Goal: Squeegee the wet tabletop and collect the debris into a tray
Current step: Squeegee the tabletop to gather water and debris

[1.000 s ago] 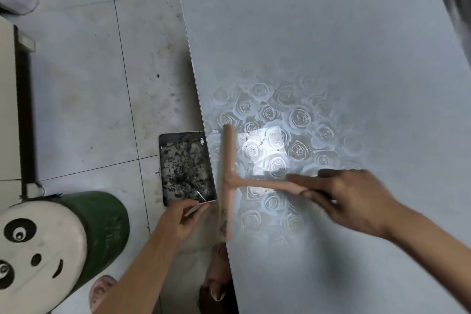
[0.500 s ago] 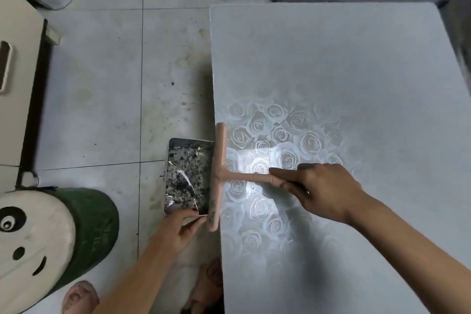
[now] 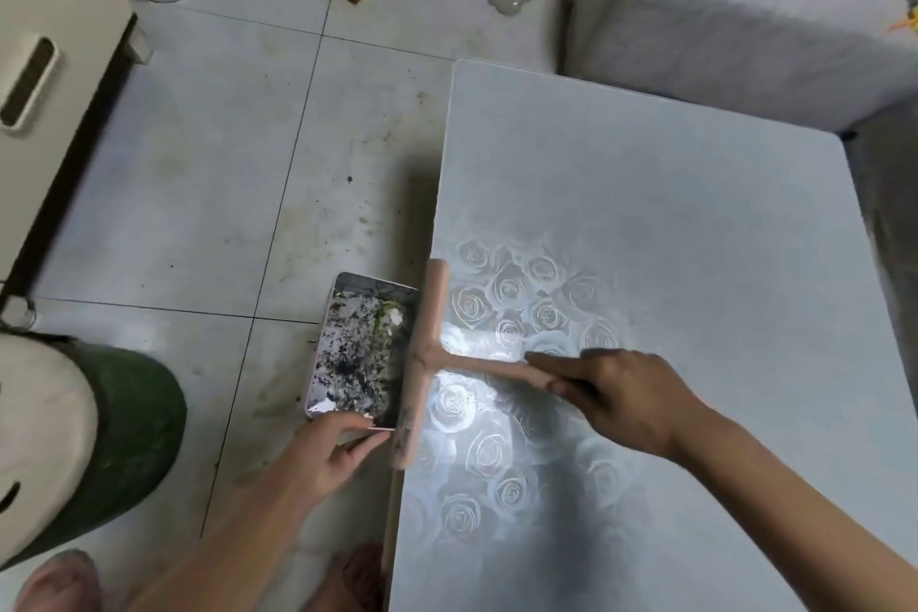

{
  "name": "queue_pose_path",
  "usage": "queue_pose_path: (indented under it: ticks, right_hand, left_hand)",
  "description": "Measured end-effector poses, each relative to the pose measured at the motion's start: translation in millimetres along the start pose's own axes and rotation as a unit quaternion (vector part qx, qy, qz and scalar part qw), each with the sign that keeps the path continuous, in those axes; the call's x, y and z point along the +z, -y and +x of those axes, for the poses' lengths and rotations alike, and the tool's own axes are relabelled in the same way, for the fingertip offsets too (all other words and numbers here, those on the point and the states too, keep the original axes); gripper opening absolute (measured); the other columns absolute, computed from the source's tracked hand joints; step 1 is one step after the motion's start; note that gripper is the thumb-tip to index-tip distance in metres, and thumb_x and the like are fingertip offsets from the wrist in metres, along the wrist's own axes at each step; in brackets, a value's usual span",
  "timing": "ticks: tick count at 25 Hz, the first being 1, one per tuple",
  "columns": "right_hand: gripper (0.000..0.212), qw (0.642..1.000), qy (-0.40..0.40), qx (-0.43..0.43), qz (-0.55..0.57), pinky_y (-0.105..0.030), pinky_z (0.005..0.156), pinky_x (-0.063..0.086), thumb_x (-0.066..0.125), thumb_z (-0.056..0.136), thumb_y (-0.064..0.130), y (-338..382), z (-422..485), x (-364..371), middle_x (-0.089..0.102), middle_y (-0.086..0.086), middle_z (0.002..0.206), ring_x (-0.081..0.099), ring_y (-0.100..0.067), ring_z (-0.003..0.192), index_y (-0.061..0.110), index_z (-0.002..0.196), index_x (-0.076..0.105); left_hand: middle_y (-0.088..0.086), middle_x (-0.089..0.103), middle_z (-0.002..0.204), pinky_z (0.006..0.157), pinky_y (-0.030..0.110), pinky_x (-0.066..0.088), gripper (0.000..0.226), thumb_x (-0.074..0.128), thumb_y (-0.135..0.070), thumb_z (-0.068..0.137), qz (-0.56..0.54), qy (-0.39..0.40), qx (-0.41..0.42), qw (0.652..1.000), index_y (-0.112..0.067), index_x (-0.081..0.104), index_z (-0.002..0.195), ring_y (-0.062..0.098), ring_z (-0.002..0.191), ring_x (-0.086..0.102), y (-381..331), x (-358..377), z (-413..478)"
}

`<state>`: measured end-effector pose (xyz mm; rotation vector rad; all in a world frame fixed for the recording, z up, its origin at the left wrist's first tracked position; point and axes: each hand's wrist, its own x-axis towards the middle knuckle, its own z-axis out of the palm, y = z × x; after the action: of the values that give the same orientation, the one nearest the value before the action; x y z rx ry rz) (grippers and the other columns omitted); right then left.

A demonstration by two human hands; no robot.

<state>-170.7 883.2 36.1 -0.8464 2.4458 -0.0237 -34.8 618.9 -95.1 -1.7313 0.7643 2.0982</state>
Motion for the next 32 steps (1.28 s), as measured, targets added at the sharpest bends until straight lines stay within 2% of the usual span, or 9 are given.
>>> queue_pose_path:
  ticks: [2, 6, 9, 14, 17, 21, 25, 27, 32]
  right_hand:
    - [0.038, 0.999, -0.011, -0.026, -0.024, -0.025, 0.07, 0.035, 0.031, 0.097, 0.053, -4.1, 11.0, -17.5, 0.061, 0.017, 0.104, 0.057, -0.011, 0.106, 0.065, 0.133, 0.029]
    - [0.033, 0.998, 0.029, 0.051, -0.025, -0.026, 0.086, 0.044, 0.027, 0.087, 0.067, -45.5, -12.6, -64.3, 0.056, 0.031, 0.125, 0.056, -0.007, 0.115, 0.075, 0.119, 0.03]
    - [0.035, 0.995, 0.031, 0.06, -0.078, -0.027, 0.084, 0.044, 0.032, 0.096, 0.055, -28.9, -0.5, -61.6, 0.059, 0.02, 0.126, 0.056, -0.012, 0.114, 0.067, 0.129, 0.032]
    - [0.038, 0.996, -0.024, -0.022, -0.086, -0.029, 0.069, 0.037, 0.029, 0.097, 0.052, 15.3, 33.3, -43.7, 0.065, 0.009, 0.109, 0.06, -0.018, 0.103, 0.058, 0.134, 0.036]
    - [0.036, 0.998, -0.027, 0.051, -0.034, -0.028, 0.078, 0.044, 0.028, 0.089, 0.066, -24.9, -2.5, -63.6, 0.06, 0.028, 0.121, 0.059, -0.01, 0.111, 0.068, 0.124, 0.037]
    - [0.033, 0.984, -0.04, 0.172, 0.006, -0.025, 0.077, 0.045, 0.021, 0.071, 0.083, -67.2, -58.1, -65.0, 0.056, 0.045, 0.107, 0.06, -0.002, 0.103, 0.082, 0.101, 0.036]
    - [0.044, 0.988, -0.026, 0.153, -0.002, -0.025, 0.07, 0.046, 0.026, 0.081, 0.071, -54.2, -54.7, -32.5, 0.066, 0.015, 0.08, 0.061, -0.008, 0.086, 0.063, 0.118, 0.048]
    - [0.038, 0.99, -0.076, 0.114, -0.006, -0.029, 0.071, 0.043, 0.034, 0.091, 0.058, -32.4, -26.1, -17.9, 0.068, 0.004, 0.083, 0.062, -0.017, 0.087, 0.054, 0.125, 0.052]
    - [0.044, 0.98, -0.152, 0.01, -0.125, -0.03, 0.07, 0.031, 0.024, 0.097, 0.056, 24.6, 28.2, -23.6, 0.067, 0.002, 0.081, 0.06, -0.022, 0.084, 0.038, 0.122, 0.054]
  left_hand:
    - [0.022, 0.062, 0.065, 0.1, 0.049, 0.043, 0.024, 0.042, 0.022, 0.085, -0.015, -0.001, 0.002, 1.0, 0.002, 0.051, 0.075, 0.033, 0.084, 0.056, -0.4, 2.1, -1.4]
    - [0.022, 0.054, 0.087, 0.094, 0.053, 0.046, 0.019, 0.046, 0.021, 0.083, -0.048, -0.006, -0.019, 0.999, 0.002, 0.05, 0.082, 0.04, 0.094, 0.055, -6.2, -0.3, -1.2]
    - [0.022, 0.055, 0.089, 0.081, 0.051, 0.05, 0.02, 0.048, 0.021, 0.081, -0.045, 0.002, -0.029, 0.999, 0.002, 0.051, 0.084, 0.042, 0.098, 0.056, -6.7, 1.2, 1.1]
    - [0.021, 0.058, 0.082, 0.089, 0.05, 0.049, 0.021, 0.047, 0.021, 0.082, -0.037, -0.007, -0.008, 0.999, 0.001, 0.051, 0.077, 0.037, 0.083, 0.059, -5.0, 0.7, 2.7]
    - [0.023, 0.057, 0.086, 0.088, 0.051, 0.049, 0.02, 0.046, 0.022, 0.082, -0.039, -0.001, -0.012, 0.999, 0.002, 0.051, 0.081, 0.04, 0.086, 0.057, -8.9, 2.2, -0.8]
    - [0.02, 0.056, 0.084, 0.087, 0.052, 0.049, 0.024, 0.046, 0.023, 0.081, -0.041, 0.005, -0.008, 0.999, -0.001, 0.05, 0.081, 0.037, 0.087, 0.057, -10.2, 4.3, -1.3]
    - [0.022, 0.058, 0.086, 0.073, 0.047, 0.054, 0.023, 0.048, 0.022, 0.08, -0.032, 0.013, -0.012, 0.999, -0.001, 0.05, 0.081, 0.039, 0.088, 0.059, -11.1, 3.0, 3.7]
    - [0.025, 0.06, 0.087, 0.06, 0.046, 0.059, 0.022, 0.048, 0.022, 0.079, -0.034, 0.02, -0.023, 0.999, 0.0, 0.051, 0.082, 0.042, 0.091, 0.06, -9.0, 1.9, 8.1]
    - [0.023, 0.065, 0.058, 0.053, 0.052, 0.056, 0.019, 0.047, 0.022, 0.08, -0.034, 0.029, -0.009, 0.999, 0.003, 0.051, 0.078, 0.043, 0.083, 0.06, -9.0, 3.0, 7.5]
